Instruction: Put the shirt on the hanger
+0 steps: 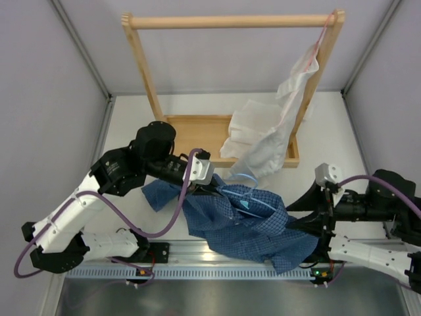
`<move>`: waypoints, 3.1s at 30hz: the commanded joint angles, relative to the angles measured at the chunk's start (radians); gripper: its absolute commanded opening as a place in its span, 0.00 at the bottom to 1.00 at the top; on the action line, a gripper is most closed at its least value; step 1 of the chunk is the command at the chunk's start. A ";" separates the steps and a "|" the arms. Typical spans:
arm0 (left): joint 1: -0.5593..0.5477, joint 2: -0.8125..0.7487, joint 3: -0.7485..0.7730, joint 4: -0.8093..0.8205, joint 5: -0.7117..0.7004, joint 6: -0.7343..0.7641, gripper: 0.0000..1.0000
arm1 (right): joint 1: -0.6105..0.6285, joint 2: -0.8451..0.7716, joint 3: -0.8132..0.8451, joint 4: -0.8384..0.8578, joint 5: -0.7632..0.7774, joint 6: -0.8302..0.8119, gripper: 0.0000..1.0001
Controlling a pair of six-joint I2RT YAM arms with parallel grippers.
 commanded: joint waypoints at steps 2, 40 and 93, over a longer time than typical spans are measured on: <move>0.004 0.020 0.078 -0.004 0.014 0.001 0.00 | 0.009 0.092 0.000 0.008 -0.050 -0.006 0.43; 0.073 -0.093 0.182 0.197 -1.212 -0.448 0.98 | 0.007 0.077 0.034 0.374 0.430 -0.120 0.00; 0.104 -0.571 -0.544 0.521 -1.971 -0.390 0.98 | 0.150 0.893 0.295 1.228 1.125 -0.102 0.00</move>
